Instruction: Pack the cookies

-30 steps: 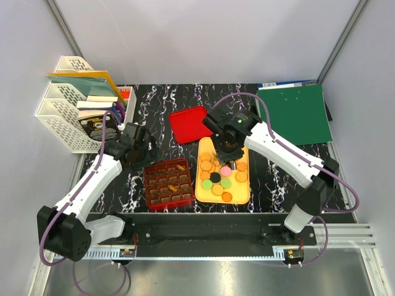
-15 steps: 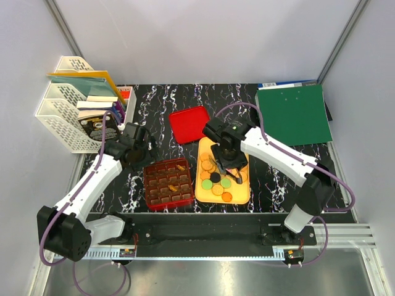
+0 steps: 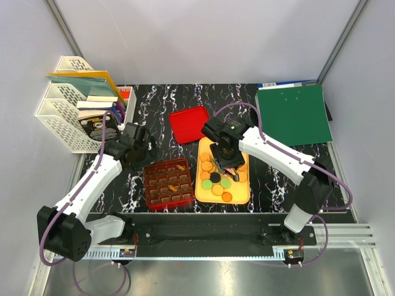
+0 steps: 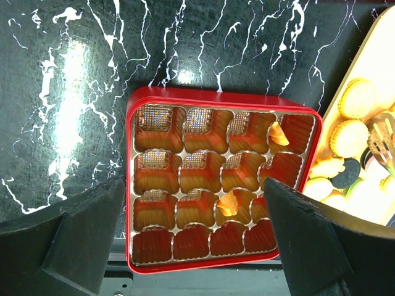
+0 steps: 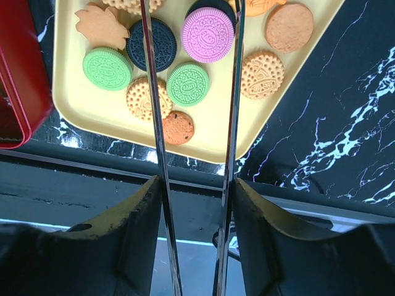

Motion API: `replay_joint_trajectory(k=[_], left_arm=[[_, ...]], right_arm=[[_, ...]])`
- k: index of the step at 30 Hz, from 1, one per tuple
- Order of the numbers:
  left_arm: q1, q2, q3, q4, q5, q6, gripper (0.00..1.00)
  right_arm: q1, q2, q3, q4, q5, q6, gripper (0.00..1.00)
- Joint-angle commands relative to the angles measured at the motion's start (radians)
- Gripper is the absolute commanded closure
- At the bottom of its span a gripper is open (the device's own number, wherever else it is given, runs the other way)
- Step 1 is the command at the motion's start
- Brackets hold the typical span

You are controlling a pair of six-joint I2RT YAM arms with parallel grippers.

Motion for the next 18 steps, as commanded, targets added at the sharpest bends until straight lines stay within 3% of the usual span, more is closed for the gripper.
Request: replay_joint_trajectory(k=[1, 11, 18], left_arm=[[0.006, -0.014, -0.006, 0.035, 0.010, 0.005, 0.01], [0.008, -0.012, -0.009, 0.038, 0.008, 0.008, 0.01], [0.010, -0.006, -0.004, 0.038, 0.010, 0.008, 0.01]], right_arm=[[-0.008, 0.011, -0.026, 0.033, -0.021, -0.015, 0.48], [-0.025, 0.030, -0.054, 0.055, -0.071, -0.027, 0.49], [-0.028, 0.016, -0.037, 0.052, -0.097, -0.023, 0.58]])
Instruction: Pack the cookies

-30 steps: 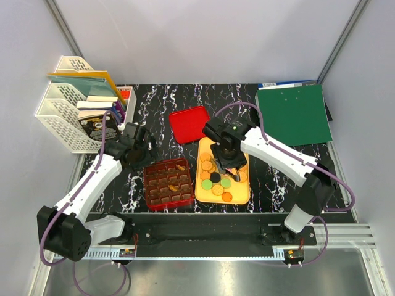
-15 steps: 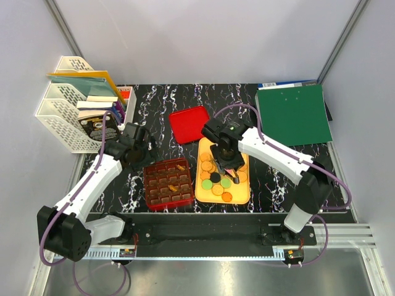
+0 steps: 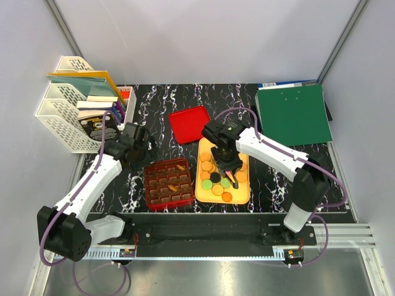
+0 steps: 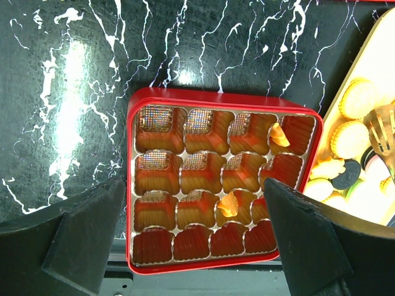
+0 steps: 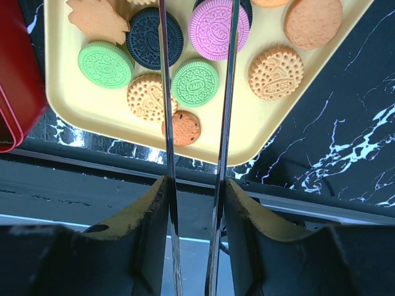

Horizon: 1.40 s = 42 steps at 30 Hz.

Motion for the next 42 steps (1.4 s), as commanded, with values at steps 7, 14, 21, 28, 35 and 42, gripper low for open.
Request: replay_joint_trajectory(k=[7, 14, 21, 28, 35, 42], left_arm=[[0.006, -0.004, 0.006, 0.038, 0.011, 0.007, 0.01], [0.009, 0.000, 0.029, 0.032, 0.011, 0.007, 0.01], [0.024, -0.012, 0.063, 0.001, -0.022, -0.010, 0.01], [0.101, -0.004, 0.063, -0.054, -0.047, -0.058, 0.01], [0.124, -0.023, 0.042, -0.059, -0.036, -0.058, 0.01], [0.128, -0.035, 0.023, -0.059, -0.030, -0.056, 0.01]], right_arm=[[-0.009, -0.042, 0.109, -0.053, 0.008, -0.001, 0.64], [-0.009, -0.051, 0.230, -0.122, 0.065, -0.008, 0.65], [0.006, -0.066, 0.333, -0.130, 0.000, 0.006, 0.67], [0.135, 0.026, 0.484, -0.134, -0.055, 0.008, 0.69], [0.212, 0.105, 0.557, -0.116, -0.096, -0.006, 0.69], [0.238, 0.136, 0.534, -0.090, -0.144, -0.018, 0.69]])
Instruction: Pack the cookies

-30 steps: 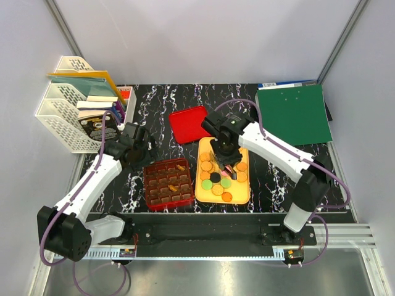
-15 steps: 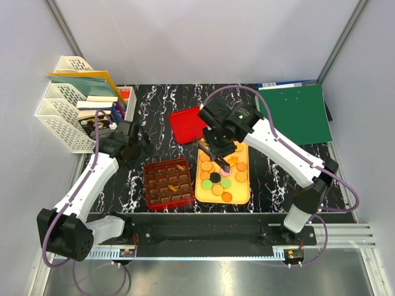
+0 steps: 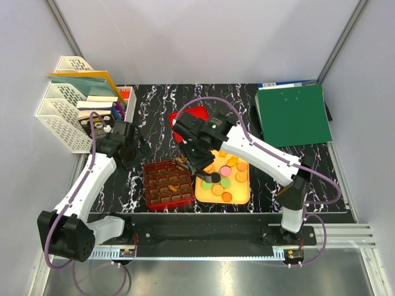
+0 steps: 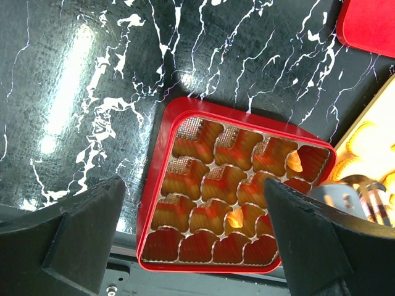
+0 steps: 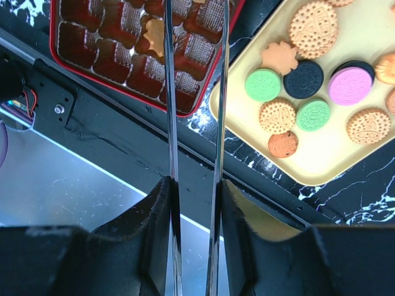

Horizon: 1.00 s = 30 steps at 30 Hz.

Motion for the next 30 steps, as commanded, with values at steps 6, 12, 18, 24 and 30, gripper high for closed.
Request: replay_joint_trajectory(k=[6, 12, 18, 24, 30], left_arm=[[0.008, -0.032, -0.010, 0.015, -0.003, -0.002, 0.01], [0.008, -0.037, -0.022, 0.019, 0.000, 0.001, 0.01], [0.008, -0.043, -0.029, 0.022, 0.000, 0.002, 0.01], [0.008, -0.040, -0.028, 0.026, 0.002, 0.004, 0.01], [0.008, -0.040, -0.030, 0.029, -0.002, 0.006, 0.01]], right_arm=[[0.034, 0.039, 0.027, 0.053, -0.062, -0.024, 0.69], [0.035, 0.070, 0.042, 0.059, -0.057, -0.027, 0.59], [0.035, 0.091, 0.083, 0.055, -0.034, -0.027, 0.43], [0.034, 0.101, 0.145, 0.006, 0.016, -0.033, 0.41], [0.028, 0.006, 0.084, -0.034, 0.150, -0.011, 0.41]])
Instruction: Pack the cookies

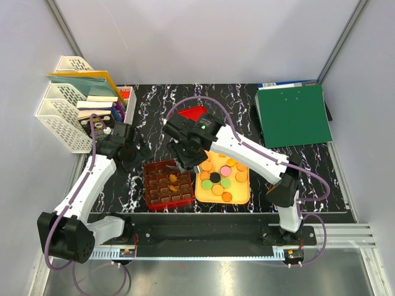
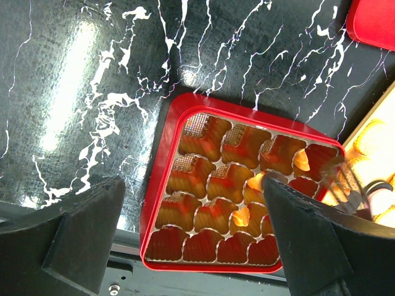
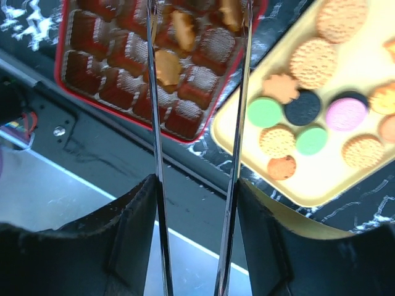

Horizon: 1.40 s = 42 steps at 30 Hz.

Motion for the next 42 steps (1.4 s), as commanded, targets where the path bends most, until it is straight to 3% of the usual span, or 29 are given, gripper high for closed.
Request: replay_joint_trajectory(k=[1, 9, 15, 42], left_arm=[[0.004, -0.022, -0.005, 0.031, 0.000, 0.005, 0.01], [0.004, 0.001, -0.007, 0.043, 0.020, 0.007, 0.01], [0.004, 0.030, -0.007, 0.054, 0.049, 0.005, 0.01], [0.003, 0.029, -0.016, 0.055, 0.058, 0.005, 0.01]], right_arm=[[-0.007, -0.126, -0.031, -0.062, 0.133, 0.010, 0.41], [-0.072, -0.313, -0.342, -0.048, 0.146, 0.069, 0.45], [-0.073, -0.382, -0.465, -0.015, 0.130, 0.105, 0.47], [-0.073, -0.309, -0.580, 0.107, 0.035, 0.057, 0.58]])
